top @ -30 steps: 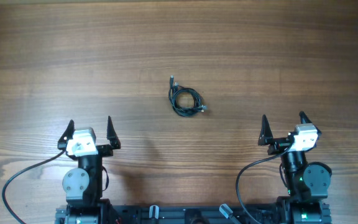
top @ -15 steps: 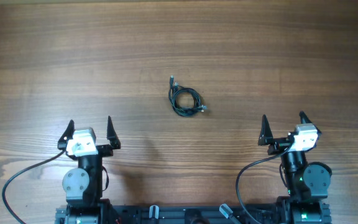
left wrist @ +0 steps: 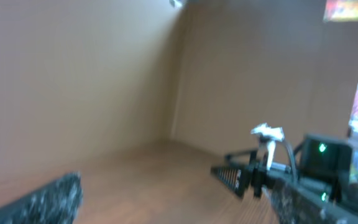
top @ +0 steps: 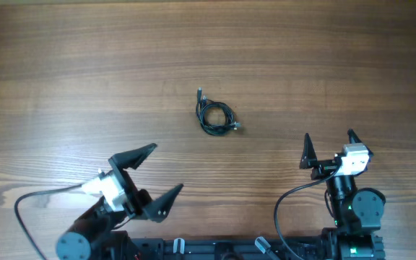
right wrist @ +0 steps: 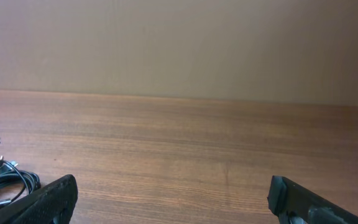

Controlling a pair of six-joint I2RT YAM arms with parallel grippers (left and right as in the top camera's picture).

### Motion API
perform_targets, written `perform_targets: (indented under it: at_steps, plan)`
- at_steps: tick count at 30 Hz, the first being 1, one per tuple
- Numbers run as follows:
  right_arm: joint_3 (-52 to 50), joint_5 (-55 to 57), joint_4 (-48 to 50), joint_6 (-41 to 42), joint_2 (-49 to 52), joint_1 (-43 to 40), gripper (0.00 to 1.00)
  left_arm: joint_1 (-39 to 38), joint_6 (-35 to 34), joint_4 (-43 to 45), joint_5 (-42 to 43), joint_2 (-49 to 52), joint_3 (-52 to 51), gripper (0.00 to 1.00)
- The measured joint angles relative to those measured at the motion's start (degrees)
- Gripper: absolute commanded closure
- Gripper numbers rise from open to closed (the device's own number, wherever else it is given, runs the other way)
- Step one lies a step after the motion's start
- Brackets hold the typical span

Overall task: Untangle cables
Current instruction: 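Move both grippers toward the black cable bundle at table center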

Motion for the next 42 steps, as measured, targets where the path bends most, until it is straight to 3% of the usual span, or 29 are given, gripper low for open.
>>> perform_targets:
  at_steps: [2,5,7,9,13,14,16,20,22,23,25,27,30,32,35,38,40,42]
  plan:
    - [0.0,0.0,-0.02,0.0,0.11,0.0,0.0,1.88,0.59,-10.29,-1.36,4.24,9.22,0.0]
    - [0.0,0.0,-0.04,0.0,0.17,0.0,0.01,4.63,3.85,-32.68,-3.06,16.5,29.42,0.0]
    - [0.0,0.02,0.02,0.02,0.2,0.0,0.0,5.73,6.67,-55.47,-3.74,29.51,46.6,0.0]
    - [0.0,0.0,0.0,0.02,0.2,0.0,0.0,5.77,9.07,-72.59,-4.02,41.09,58.66,0.0]
    - [0.0,0.0,0.13,0.0,0.2,0.0,0.0,5.73,10.93,-87.25,-4.28,56.57,65.13,0.0]
    - [-0.02,0.0,1.33,0.02,0.22,0.0,0.0,5.27,11.17,-88.61,-6.49,60.02,65.18,0.0]
    - [0.0,-6.69,5.25,7.65,0.2,0.0,0.0,2.62,9.81,-90.07,-15.23,64.43,65.09,0.0]
    - [0.0,-24.39,8.48,39.08,0.33,0.07,0.0,-5.64,0.87,-88.74,-31.36,65.99,65.11,0.0]
    - [0.31,-27.36,17.0,43.58,0.35,0.07,0.0,-7.61,-1.42,-87.17,-34.73,67.28,65.11,0.0]
    - [1.57,-27.76,18.08,44.09,0.31,0.07,0.0,-8.15,-2.19,-86.12,-35.82,68.13,65.11,0.0]
    - [10.86,-26.05,8.2,40.11,1.64,0.04,0.0,-8.46,-3.17,-83.34,-37.55,70.51,65.11,0.0]
    - [26.05,-22.4,-7.69,31.3,7.45,0.11,0.0,-8.46,-3.52,-81.18,-38.01,72.48,65.16,0.0]
    - [50.45,-20.65,-34.73,19.54,24.94,0.09,0.0,-8.46,-3.91,-80.21,-38.25,77.02,65.31,0.0]
    - [59.87,-25.59,-43.43,15.96,40.0,0.0,0.0,-8.46,-4.37,-81.37,-39.01,79.01,65.37,0.0]
    - [61.66,-42.97,-41.66,19.19,57.68,0.0,0.0,-7.1,-7.06,-86.99,-41.55,80.96,65.4,0.0]
    - [61.83,-51.91,-44.35,16.92,69.22,3.06,0.0,-6.47,-7.78,-88.96,-42.29,81.09,65.4,0.0]
    - [61.94,-48.33,-49.72,15.17,73.72,8.85,0.0,-7.02,-8.22,-89.02,-42.64,81.09,65.4,0.0]
    - [61.94,-37.38,-50.21,15.89,74.95,17.64,0.0,-8.68,-8.24,-88.19,-42.82,81.11,65.35,0.0]
